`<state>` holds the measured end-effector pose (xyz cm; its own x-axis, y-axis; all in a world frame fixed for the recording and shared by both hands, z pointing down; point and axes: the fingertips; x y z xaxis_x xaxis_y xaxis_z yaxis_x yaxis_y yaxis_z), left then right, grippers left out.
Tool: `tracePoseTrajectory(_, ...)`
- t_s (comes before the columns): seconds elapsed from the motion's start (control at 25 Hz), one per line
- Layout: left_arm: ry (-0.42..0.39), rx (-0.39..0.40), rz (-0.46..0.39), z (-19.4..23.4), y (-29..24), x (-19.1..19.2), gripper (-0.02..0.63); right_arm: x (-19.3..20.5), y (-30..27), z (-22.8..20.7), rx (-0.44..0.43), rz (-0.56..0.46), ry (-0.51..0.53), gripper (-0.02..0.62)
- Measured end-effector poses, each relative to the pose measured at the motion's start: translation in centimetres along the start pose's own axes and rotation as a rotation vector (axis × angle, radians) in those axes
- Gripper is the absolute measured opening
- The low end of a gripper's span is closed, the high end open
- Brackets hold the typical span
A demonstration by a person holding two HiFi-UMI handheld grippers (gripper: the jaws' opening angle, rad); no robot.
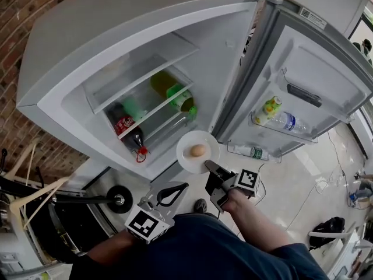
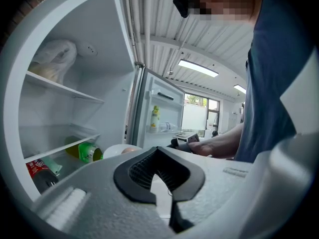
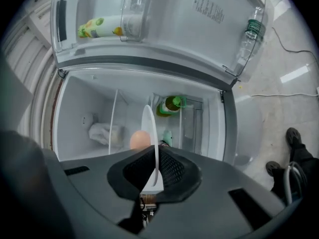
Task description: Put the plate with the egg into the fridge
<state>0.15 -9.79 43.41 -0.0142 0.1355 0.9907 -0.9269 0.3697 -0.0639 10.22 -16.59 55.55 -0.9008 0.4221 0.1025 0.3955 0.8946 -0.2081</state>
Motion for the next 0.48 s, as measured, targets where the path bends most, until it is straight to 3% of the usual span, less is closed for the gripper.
tracePoseTrajectory(0.48, -0.018, -0.099, 0.018, 3.1, -1.2, 0.4, -0.002, -2.8, -8.0, 2.7, -0.053, 0.062, 0.003, 0.021)
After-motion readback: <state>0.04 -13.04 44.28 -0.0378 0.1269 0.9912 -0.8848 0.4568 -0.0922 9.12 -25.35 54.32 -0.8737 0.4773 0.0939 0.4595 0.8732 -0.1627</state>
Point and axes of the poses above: the fingertips, and each gripper's own axes: y backward along the fingers, z to its left, x out of its underside, and after that the axes turned 6 degrees about -z, right-handed
